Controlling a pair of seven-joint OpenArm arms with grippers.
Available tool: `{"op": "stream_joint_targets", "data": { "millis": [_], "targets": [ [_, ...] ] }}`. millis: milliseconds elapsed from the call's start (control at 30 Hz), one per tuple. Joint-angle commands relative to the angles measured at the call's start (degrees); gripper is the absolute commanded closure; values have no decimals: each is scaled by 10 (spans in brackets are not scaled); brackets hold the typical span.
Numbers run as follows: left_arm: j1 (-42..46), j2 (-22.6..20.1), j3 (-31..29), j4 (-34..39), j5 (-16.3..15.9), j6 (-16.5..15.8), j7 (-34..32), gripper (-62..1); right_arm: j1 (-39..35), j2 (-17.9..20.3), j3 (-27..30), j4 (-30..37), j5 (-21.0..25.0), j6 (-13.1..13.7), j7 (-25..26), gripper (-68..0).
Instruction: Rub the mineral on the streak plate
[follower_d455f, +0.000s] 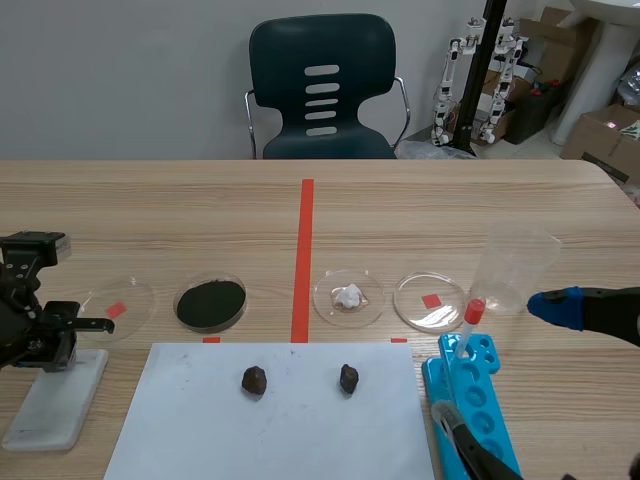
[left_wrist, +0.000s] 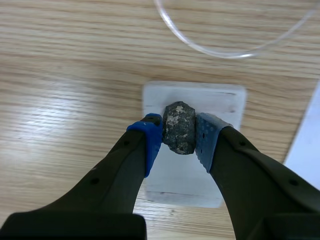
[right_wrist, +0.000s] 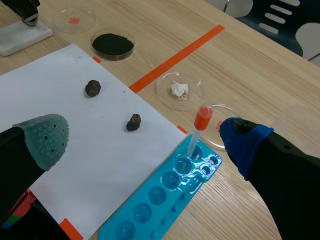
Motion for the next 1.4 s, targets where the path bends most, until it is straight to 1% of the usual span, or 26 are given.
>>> {"op": "stream_joint_targets", "data": {
  "millis": [0,67,167,200,267,367,433,500,567,633,667,733,900,1000,1067,1233,1267,1300,1367],
  "targets": [
    [3,-8,-1,-3,12,9,3,-90,3,0,3,2,3,-2,7,-638],
    [3,-8,-1,-3,17,9,3,-90,3,0,3,2,3,-2,7,-638],
    [3,-8,-1,-3,16,9,5,-90,3,0,3,2,3,-2,7,-638],
    [3,-8,-1,-3,11,9,5,-90,3,0,3,2,3,-2,7,-638],
    [3,-8,-1,-3,-15,2,2,-90,3,0,3,2,3,-2,7,-638],
    [3,-8,-1,-3,-81,-28,-7,-90,3,0,3,2,3,-2,7,-638],
    [3,-7,-1,-3,-114,-41,-13,-90,3,0,3,2,3,-2,7,-638],
    [3,-6,-1,-3,-135,-49,-13,-90,3,0,3,2,3,-2,7,-638],
    [3,-6,-1,-3,-143,-55,-13,-90,3,0,3,2,3,-2,7,-638],
    [3,-7,-1,-3,-139,-54,-13,-90,3,0,3,2,3,-2,7,-638],
    [3,-7,-1,-3,-132,-54,-12,-90,3,0,3,2,3,-2,7,-638],
    [4,-7,-1,-3,-109,-51,-10,-90,3,0,3,2,3,-2,7,-638],
    [5,-8,-1,-3,-28,-12,3,-90,3,0,3,2,3,-2,7,-638],
    [5,-8,-1,-3,2,0,5,-90,3,0,3,2,3,-2,7,-638],
    [5,-8,-1,-3,15,7,5,-90,3,0,3,2,3,-2,7,-638],
    [5,-8,-1,-3,16,7,4,-90,3,0,3,2,3,-2,7,-638],
    [5,-8,-1,-3,10,6,3,-90,3,0,3,2,3,-2,7,-638],
    [5,-8,-1,-3,-3,5,2,-90,3,0,3,2,3,-2,7,-638],
    [5,-8,-1,-3,-43,-13,-3,-90,3,0,3,2,3,-2,7,-638]
  ]
}}
